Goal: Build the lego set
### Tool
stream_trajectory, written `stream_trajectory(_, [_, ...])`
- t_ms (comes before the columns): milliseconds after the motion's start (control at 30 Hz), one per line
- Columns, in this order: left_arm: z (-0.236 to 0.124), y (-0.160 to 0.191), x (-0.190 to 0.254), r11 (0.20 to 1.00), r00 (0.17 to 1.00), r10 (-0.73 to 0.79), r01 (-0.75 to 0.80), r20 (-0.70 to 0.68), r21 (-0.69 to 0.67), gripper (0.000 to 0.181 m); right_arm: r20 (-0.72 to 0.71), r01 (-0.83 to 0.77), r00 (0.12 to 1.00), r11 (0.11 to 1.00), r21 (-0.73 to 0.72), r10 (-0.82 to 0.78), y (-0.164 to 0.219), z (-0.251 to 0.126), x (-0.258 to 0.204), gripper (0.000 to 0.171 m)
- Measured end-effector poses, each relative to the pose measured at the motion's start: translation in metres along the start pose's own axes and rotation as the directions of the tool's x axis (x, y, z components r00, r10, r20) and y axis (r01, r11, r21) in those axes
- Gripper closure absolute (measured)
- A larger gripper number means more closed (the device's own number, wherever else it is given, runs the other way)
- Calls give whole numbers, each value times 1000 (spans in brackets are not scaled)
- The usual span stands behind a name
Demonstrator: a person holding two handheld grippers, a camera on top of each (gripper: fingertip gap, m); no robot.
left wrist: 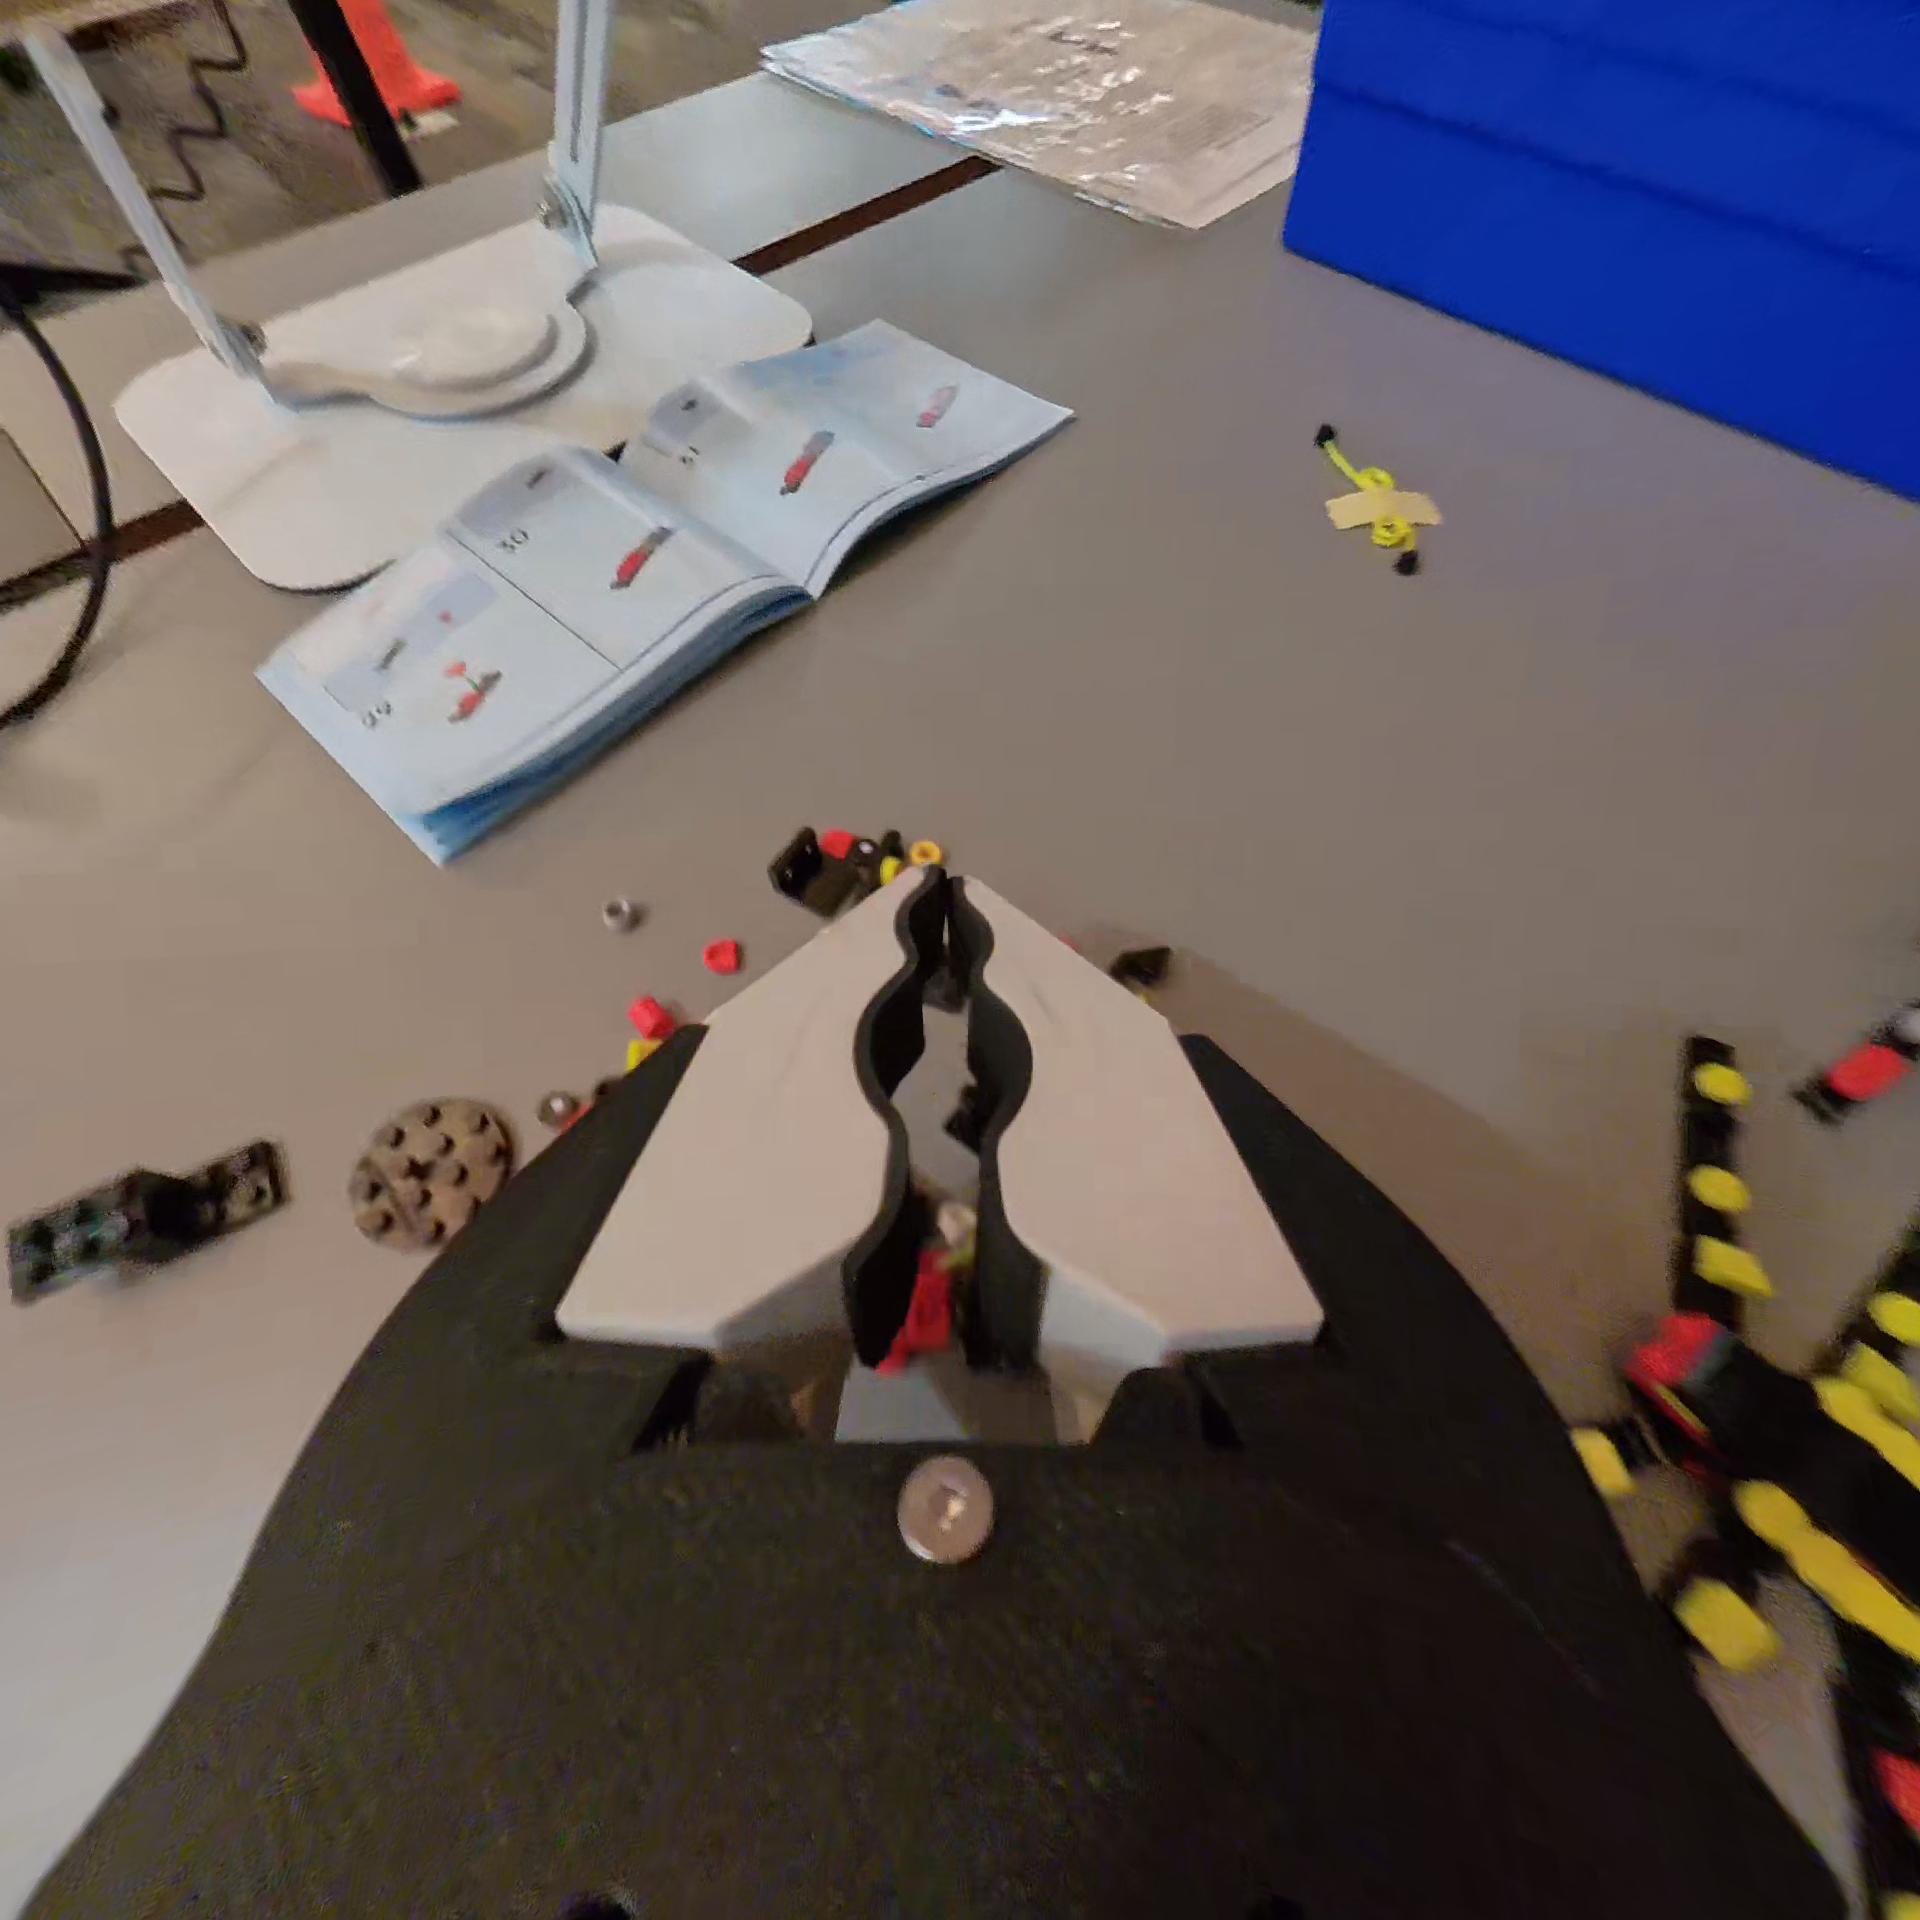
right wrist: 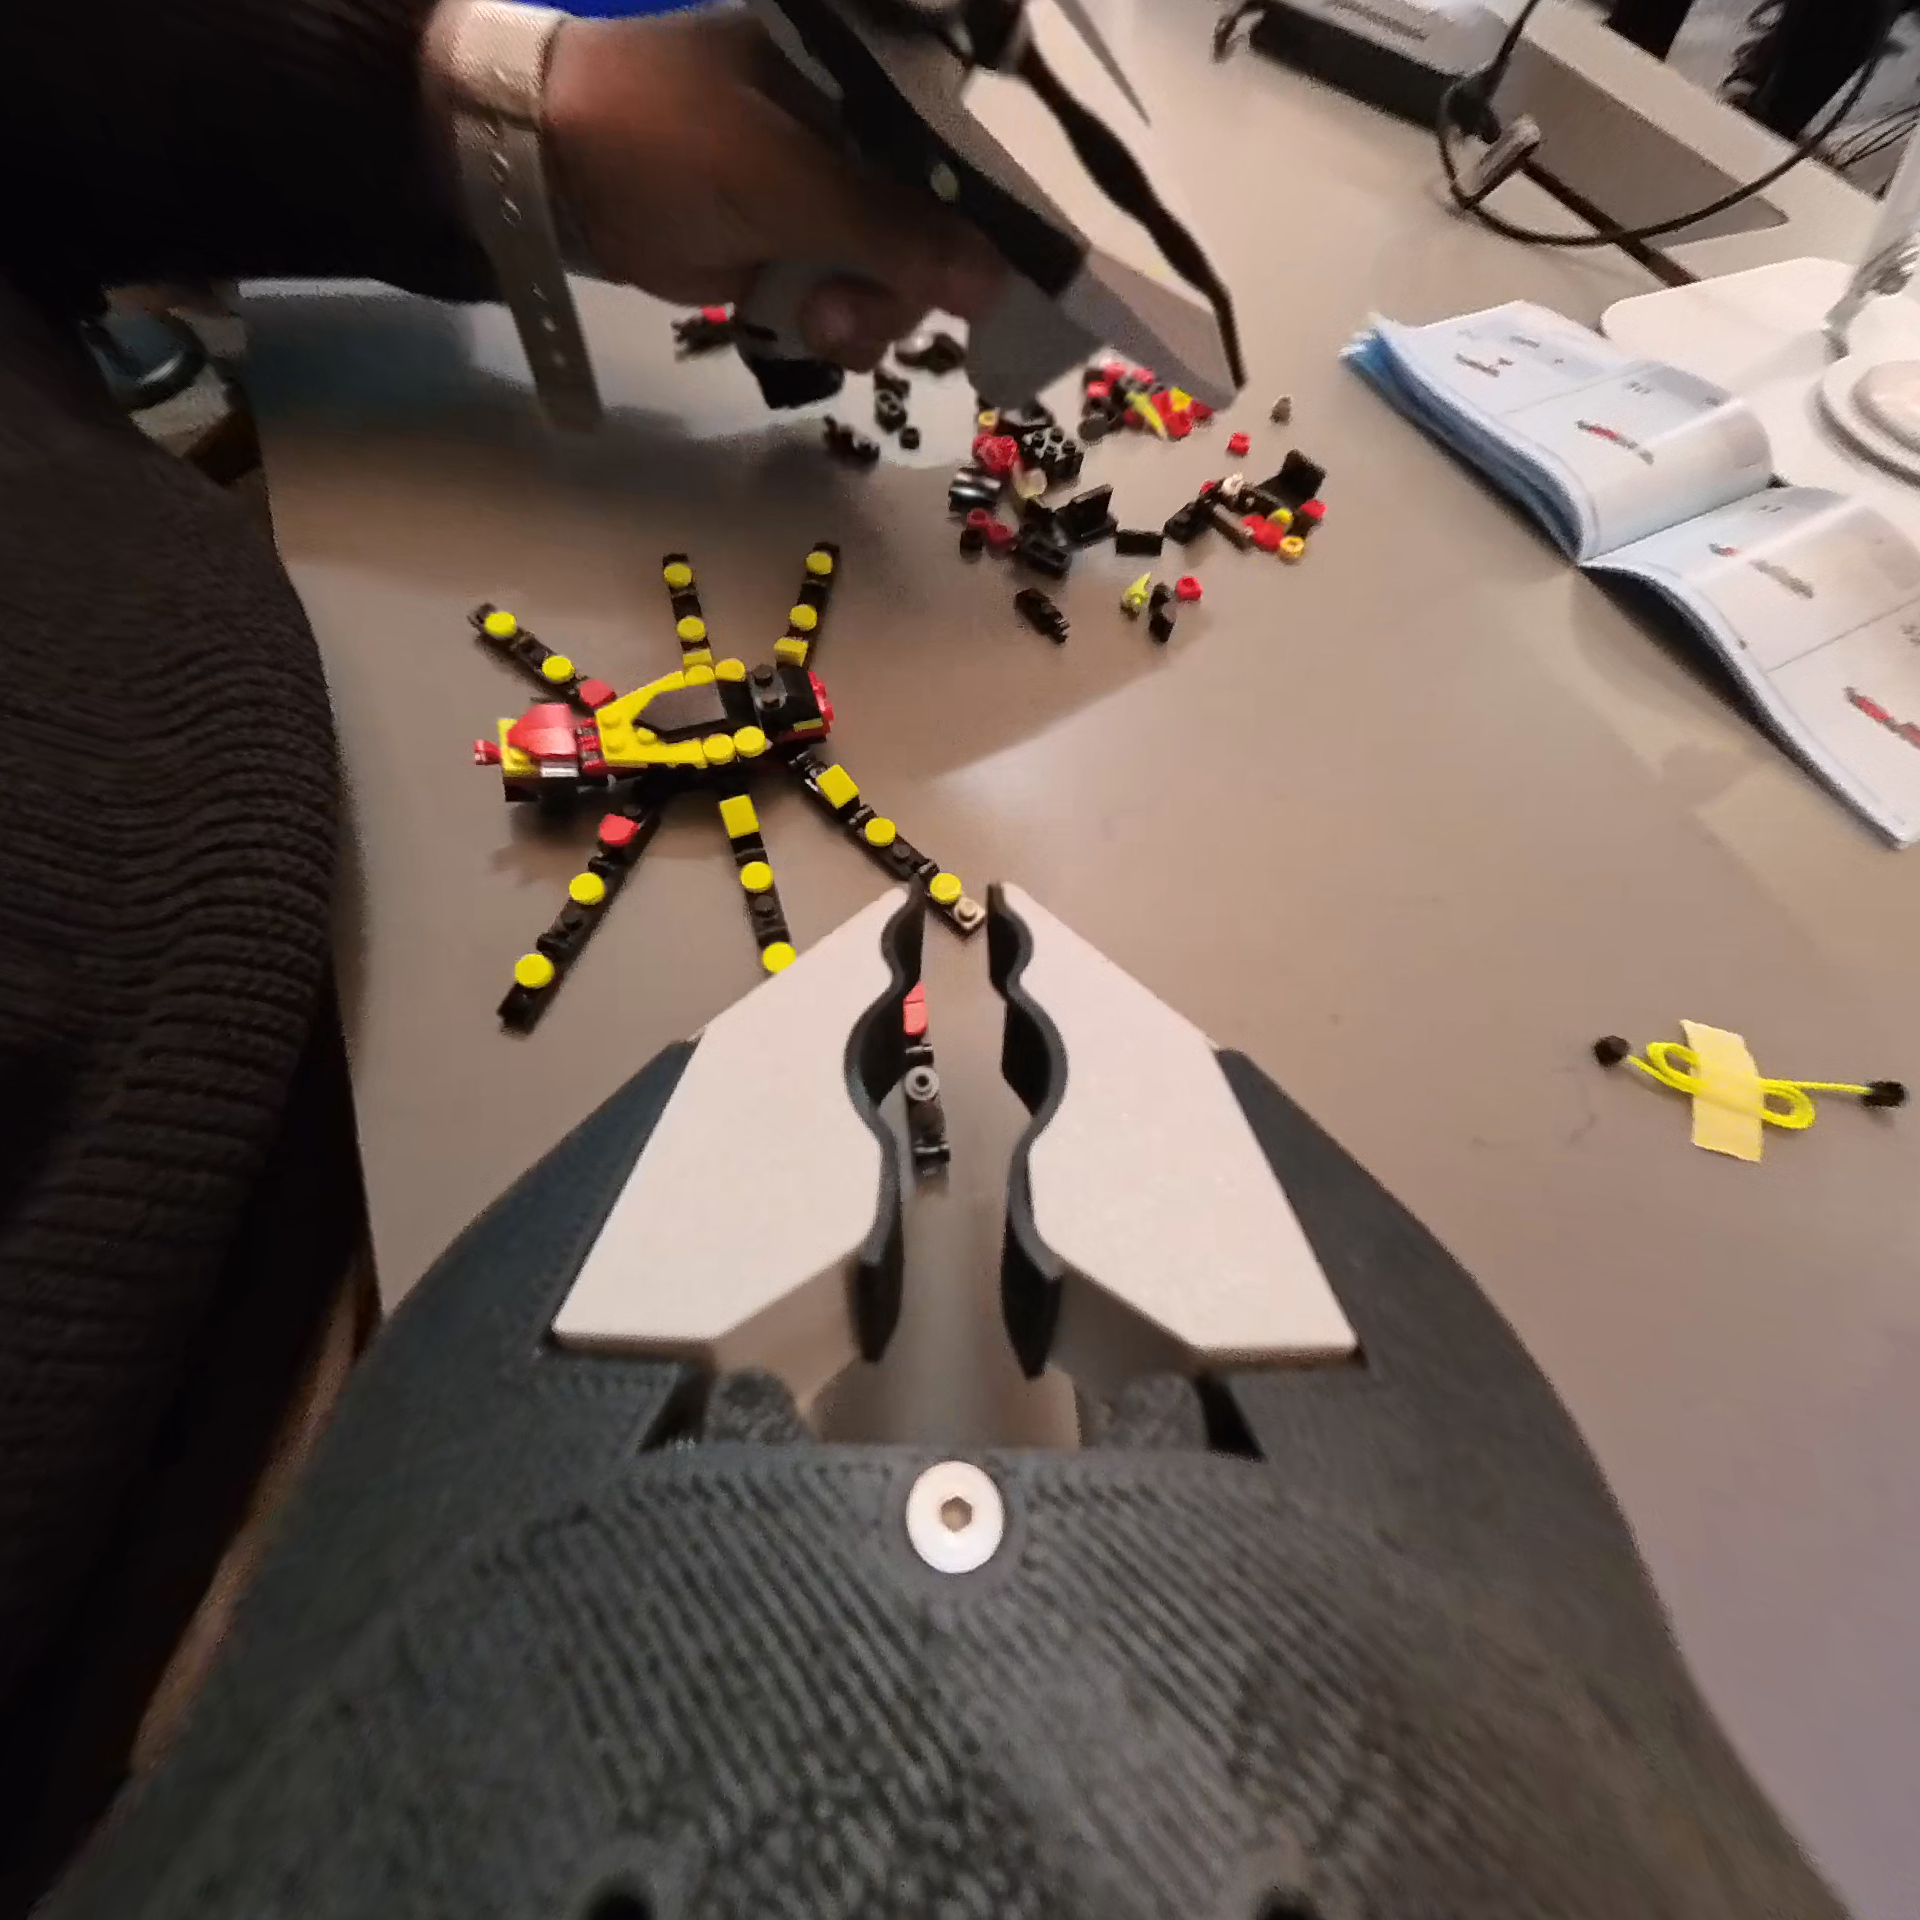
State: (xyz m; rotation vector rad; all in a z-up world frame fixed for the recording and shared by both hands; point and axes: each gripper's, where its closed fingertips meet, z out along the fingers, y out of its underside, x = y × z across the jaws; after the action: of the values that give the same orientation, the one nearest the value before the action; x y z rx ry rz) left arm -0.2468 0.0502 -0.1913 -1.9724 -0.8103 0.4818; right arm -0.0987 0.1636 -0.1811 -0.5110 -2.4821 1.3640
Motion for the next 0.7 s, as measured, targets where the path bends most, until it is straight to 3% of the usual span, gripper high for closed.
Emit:
stream_trajectory(200, [32,13,-4,986,997,-72,65,-40,-154,181,-70,-54,996,998,13,54,11,-23,3,161])
stream_trajectory(400, [37,18,-10,972,986,-152,136,-72,-192,181,-2,-64,998,994,87,64,-3,-22,-4,163])
stream_trajectory(700, [38,19,-9,965,975,-187,159,-122,-208,170,27,-13,1000,998,53,11,-3,-12,-17,163])
